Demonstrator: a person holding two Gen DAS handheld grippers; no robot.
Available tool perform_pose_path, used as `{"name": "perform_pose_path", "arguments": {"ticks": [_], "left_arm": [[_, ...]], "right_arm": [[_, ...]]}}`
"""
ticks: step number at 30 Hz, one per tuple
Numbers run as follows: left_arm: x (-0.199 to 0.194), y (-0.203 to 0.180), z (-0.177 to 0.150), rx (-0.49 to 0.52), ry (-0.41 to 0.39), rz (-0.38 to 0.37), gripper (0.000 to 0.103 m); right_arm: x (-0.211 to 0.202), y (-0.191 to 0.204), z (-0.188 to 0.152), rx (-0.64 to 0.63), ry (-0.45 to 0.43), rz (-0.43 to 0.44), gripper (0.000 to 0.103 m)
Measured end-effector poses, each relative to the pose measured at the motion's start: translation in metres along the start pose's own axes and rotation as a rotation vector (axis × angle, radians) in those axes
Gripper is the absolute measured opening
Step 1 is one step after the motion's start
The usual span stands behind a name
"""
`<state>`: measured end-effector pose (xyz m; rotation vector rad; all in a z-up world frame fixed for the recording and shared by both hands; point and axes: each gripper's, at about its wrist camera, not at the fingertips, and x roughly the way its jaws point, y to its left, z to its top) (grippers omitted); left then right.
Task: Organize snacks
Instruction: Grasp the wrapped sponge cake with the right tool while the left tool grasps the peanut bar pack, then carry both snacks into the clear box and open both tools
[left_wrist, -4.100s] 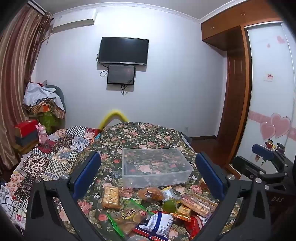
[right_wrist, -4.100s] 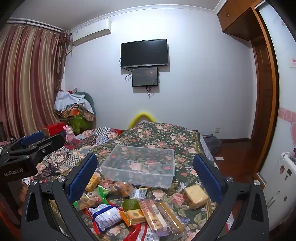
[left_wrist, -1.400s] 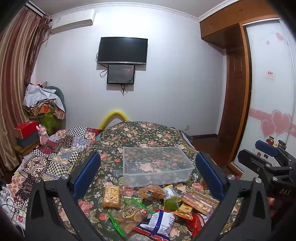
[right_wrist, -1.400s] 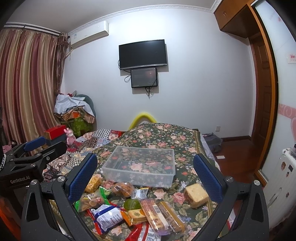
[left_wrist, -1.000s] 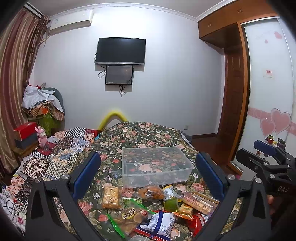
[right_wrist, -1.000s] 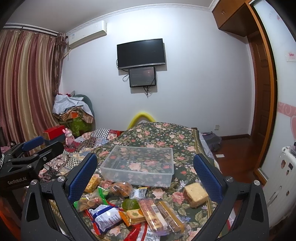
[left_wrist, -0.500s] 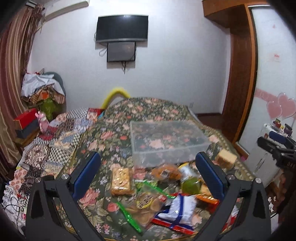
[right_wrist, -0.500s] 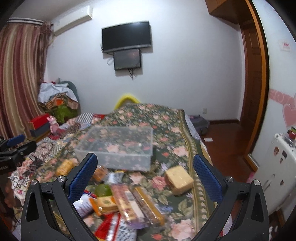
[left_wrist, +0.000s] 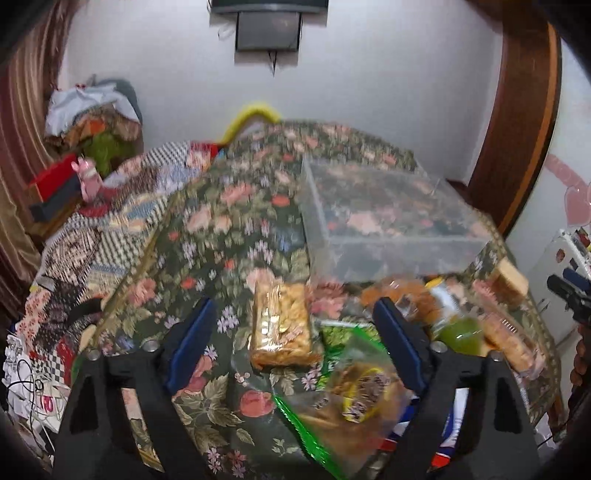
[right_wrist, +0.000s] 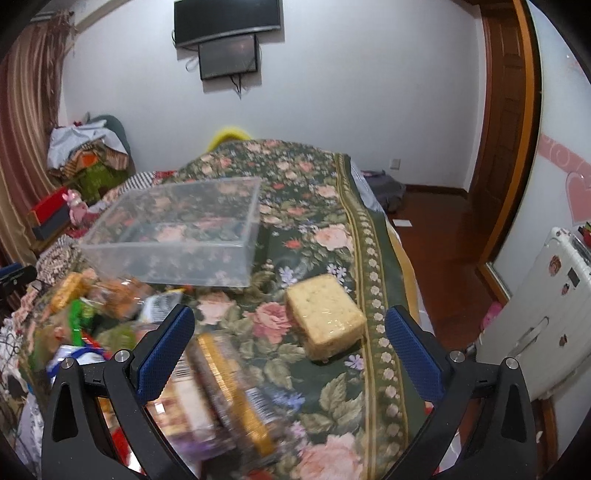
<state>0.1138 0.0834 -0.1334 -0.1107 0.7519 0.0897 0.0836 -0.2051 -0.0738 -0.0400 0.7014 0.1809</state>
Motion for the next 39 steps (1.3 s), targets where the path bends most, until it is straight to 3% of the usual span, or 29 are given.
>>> {"name": "perform_pose_path", "arguments": {"ticks": [8,13,15,17,21,27,39], "left_arm": [[0.056,0.023,-0.005,-0.078,0.172,-0.022,0.071],[0.077,0.021,-0.008,-0.059,0.224,-0.025,0.07],[0.085,0.021,-0.009,-0.056,0.244,-0.023,0.065],[0.088,0.021,-0.008,-0.06,0.246,-0.025,0.063],[0.094,0.022,-0.005,-0.062,0.256,-0.02,0.048],[0.089,0.023,-0.006,-0.066,0.245,-0.025,0.045],[0.046,0.021,0.011,-0.06,0.16,-0.019,0.045]], "right_arm": [[0.047,-0.022,0.002,-0.025,0.101,-0.039,0.097],[0.074,-0.037,-0.004,0.004,0.186,0.004,0.094],[0.083,-0.038,-0.006,0.014,0.208,0.022,0.094],[0.09,-0.039,-0.008,0.023,0.229,0.039,0.092],[0.1,-0.038,-0.013,0.031,0.264,0.065,0.074],[0.098,-0.033,-0.013,0.017,0.253,0.081,0.054],[0.061,-0.022,-0.001,0.013,0.167,0.09,0.052]]}}
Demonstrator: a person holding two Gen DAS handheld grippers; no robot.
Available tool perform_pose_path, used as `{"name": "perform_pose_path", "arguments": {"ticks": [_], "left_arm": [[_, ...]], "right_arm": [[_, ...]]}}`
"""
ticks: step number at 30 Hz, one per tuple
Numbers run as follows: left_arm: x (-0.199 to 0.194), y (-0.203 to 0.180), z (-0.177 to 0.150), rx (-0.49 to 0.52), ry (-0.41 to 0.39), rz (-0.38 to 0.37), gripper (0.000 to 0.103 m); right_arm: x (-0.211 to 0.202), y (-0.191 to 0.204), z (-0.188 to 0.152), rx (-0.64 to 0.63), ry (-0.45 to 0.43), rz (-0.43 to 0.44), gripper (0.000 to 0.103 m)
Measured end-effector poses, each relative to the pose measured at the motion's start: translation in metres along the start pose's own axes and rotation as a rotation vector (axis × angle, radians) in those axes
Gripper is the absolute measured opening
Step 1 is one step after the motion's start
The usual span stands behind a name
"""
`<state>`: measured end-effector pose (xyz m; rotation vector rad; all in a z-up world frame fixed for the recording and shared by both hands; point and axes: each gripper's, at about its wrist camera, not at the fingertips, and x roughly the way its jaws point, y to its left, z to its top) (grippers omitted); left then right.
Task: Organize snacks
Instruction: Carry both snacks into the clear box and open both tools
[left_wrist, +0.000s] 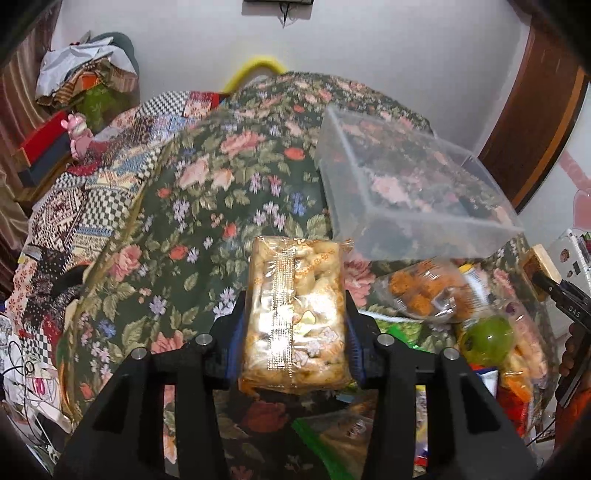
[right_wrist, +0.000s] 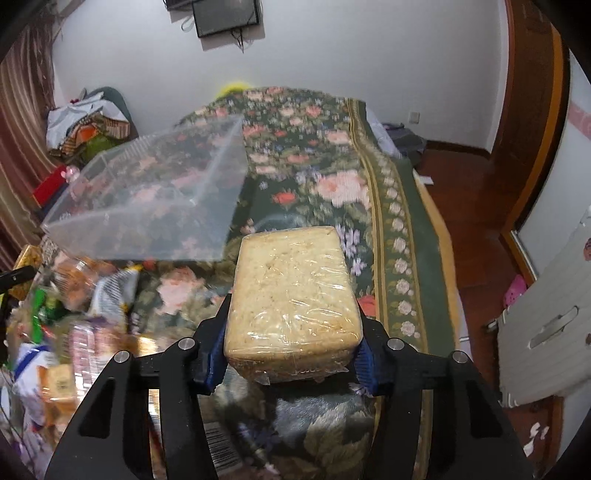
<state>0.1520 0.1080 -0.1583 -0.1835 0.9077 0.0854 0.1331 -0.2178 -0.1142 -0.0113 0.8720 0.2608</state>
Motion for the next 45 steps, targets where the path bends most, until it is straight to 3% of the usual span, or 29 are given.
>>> {"name": "perform_pose_path", "arguments": {"ticks": [10,18,29,45], "left_arm": [[-0.045,-0.025,0.028,0.047,-0.097,-0.03,0.045],[-0.058,-0.056,0.058,0.103,-0.156,-0.049,0.045],[-0.018,-0.09,0.085,0.142,-0.119,-0.067,0.045],[0.066,-0.115,0.102,0.152,0.016,-0.075,0.045]], "right_arm": [[-0.058,0.03,0.036,-0.033,-0.176,0.057,0.052],[-0.057,0.058,0.055,-0.053,-0.22,0.113,0.052],[-0.019,0.087,0.076,-0.089,-0.189,0.16,0.052],[0.057,0.098,0.088,-0.12,-0.031,0.154,0.052]]}}
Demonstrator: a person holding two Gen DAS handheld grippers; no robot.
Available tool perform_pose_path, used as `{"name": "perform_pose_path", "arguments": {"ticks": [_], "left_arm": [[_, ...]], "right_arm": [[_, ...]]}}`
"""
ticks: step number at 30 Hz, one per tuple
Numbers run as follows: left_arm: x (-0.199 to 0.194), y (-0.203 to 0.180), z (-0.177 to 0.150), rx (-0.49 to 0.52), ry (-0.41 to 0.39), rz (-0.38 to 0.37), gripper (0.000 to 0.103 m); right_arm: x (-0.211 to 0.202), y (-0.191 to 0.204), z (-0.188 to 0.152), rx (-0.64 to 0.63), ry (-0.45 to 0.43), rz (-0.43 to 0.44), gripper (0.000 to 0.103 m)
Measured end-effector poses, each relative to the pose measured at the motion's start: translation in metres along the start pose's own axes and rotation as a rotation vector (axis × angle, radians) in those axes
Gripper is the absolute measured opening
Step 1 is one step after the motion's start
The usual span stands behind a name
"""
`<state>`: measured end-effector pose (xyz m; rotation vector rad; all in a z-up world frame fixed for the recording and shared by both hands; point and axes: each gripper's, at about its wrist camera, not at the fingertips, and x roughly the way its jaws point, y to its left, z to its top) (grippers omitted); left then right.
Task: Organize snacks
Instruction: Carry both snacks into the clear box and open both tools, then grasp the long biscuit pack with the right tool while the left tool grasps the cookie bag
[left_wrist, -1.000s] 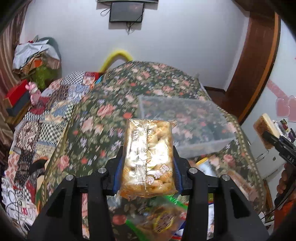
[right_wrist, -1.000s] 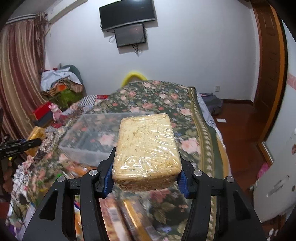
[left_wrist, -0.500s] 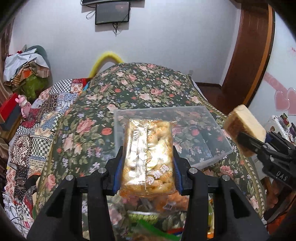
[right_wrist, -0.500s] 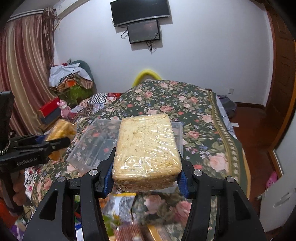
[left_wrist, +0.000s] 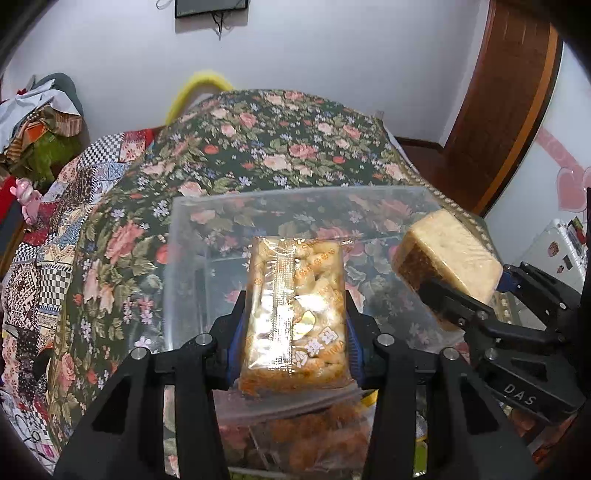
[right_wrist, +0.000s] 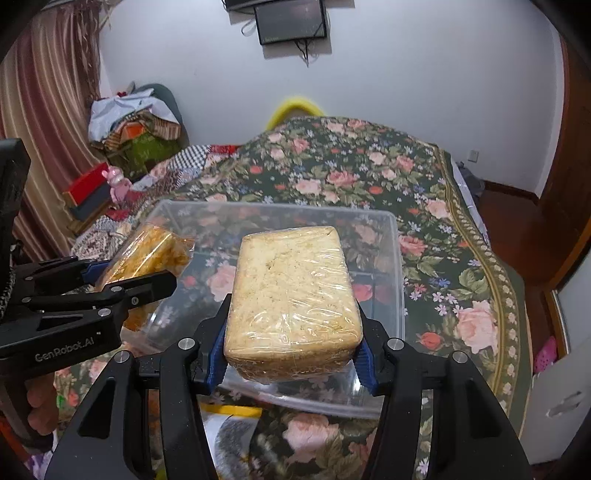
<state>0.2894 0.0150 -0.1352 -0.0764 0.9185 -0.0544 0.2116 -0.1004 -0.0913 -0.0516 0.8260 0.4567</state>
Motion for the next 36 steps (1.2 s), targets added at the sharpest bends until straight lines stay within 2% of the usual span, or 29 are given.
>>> {"name": "perform_pose_path", "arguments": {"ticks": [9,14,20,31,36], "left_arm": [[0.025,0.001,-0.001,-0.015,0.077,-0.025,0.045],[0.014,-0.006,-0.002,0.027,0.036,0.002,0.045],[-0.011,-0.01,-0.001,0.044,0.0,-0.004,0.045],[-0.088,-0.003,-0.009,0.035,-0.111,-0.011,0.047],[-0.118,-0.001,-0.028,0.046,-0.145,-0.004,0.058]], "right_arm": [[0.017,-0.003,-0.001,-0.005,0.06,-0.014,0.052],[0.016,-0.006,-0.004,0.019,0.075,-0.004,0.054],[-0.007,0.003,0.003,-0.02,0.014,-0.04,0.055],[-0.07,0.016,0.001,-0.054,-0.094,-0.042,0.06],[-0.097,0.021,-0.008,-0.055,-0.132,-0.036,0.061]]}}
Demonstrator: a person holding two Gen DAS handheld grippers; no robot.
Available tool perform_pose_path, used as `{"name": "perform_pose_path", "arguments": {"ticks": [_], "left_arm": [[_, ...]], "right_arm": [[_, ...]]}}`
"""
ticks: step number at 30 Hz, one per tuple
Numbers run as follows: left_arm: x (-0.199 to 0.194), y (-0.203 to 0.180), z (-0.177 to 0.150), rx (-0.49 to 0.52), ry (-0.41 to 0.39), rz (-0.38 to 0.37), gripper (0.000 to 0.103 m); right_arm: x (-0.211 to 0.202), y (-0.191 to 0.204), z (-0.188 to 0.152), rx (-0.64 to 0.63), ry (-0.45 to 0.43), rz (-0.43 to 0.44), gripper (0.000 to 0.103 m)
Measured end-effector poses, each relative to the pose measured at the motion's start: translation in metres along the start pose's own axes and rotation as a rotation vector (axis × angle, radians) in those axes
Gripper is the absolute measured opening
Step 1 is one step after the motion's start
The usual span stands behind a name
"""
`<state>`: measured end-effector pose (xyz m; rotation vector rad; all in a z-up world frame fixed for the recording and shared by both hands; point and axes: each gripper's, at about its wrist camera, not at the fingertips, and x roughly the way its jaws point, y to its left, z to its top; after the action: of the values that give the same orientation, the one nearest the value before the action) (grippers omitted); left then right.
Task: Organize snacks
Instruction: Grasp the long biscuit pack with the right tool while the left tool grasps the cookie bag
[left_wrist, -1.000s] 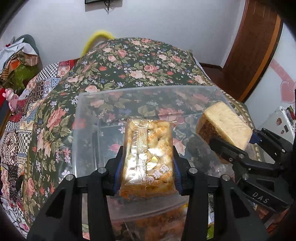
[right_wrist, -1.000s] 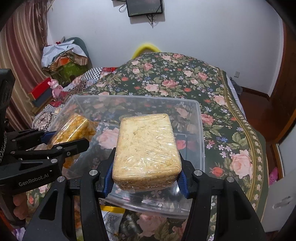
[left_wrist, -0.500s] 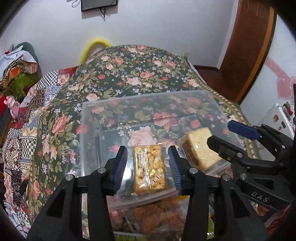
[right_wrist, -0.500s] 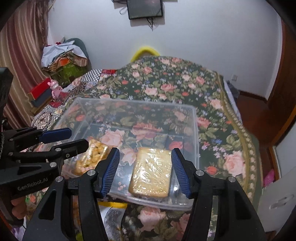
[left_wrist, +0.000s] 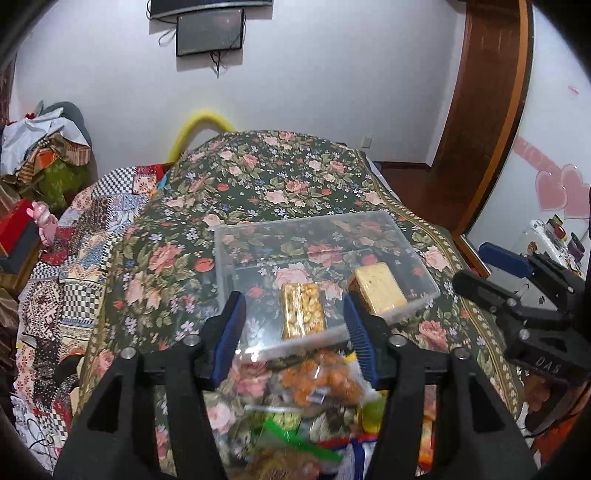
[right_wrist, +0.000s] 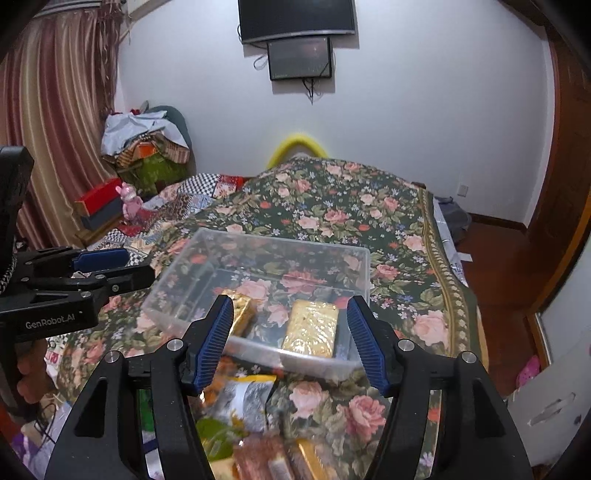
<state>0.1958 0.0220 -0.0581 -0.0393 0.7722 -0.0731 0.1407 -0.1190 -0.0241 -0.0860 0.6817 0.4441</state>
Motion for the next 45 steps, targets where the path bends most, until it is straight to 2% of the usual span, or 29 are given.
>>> {"name": "perform_pose_path", "arguments": {"ticks": [5,11,23,26,30,35,38,43,45], "left_arm": [[-0.025,0.002,-0.02,0.011,-0.01,0.002,0.062],[-0.038,0.011,-0.054,-0.002,0.027,0.001,0.065],[-0.024,0.02,-0.125,-0.002,0.161,-0.013,0.066],[-0.014,0.02,-0.139,0.005,0.197,-0.026,0.07],[0.001,0.023,-0.151,-0.001,0.236,-0.027,0.071],[0.008,0.025,-0.155,-0.002,0.219,-0.019,0.077],[0.016,0.025,-0.156,0.001,0.227,0.007,0.077],[0.029,0.033,-0.16,-0.049,0.242,0.0,0.077],[0.029,0.034,-0.16,-0.052,0.232,0.002,0.073]], "right_arm": [[-0.02,0.0,-0.014,0.004,-0.015,0.006,0.065],[-0.035,0.0,-0.041,0.023,0.007,0.002,0.065],[-0.032,-0.007,-0.094,0.069,0.113,0.006,0.065],[-0.023,-0.01,-0.106,0.083,0.154,0.009,0.065],[-0.013,-0.011,-0.122,0.111,0.204,0.036,0.065],[-0.007,-0.005,-0.13,0.106,0.223,0.061,0.065],[0.0,-0.002,-0.131,0.103,0.239,0.09,0.053],[0.011,-0.002,-0.132,0.099,0.256,0.089,0.052],[0.014,-0.005,-0.132,0.106,0.263,0.096,0.052]]}}
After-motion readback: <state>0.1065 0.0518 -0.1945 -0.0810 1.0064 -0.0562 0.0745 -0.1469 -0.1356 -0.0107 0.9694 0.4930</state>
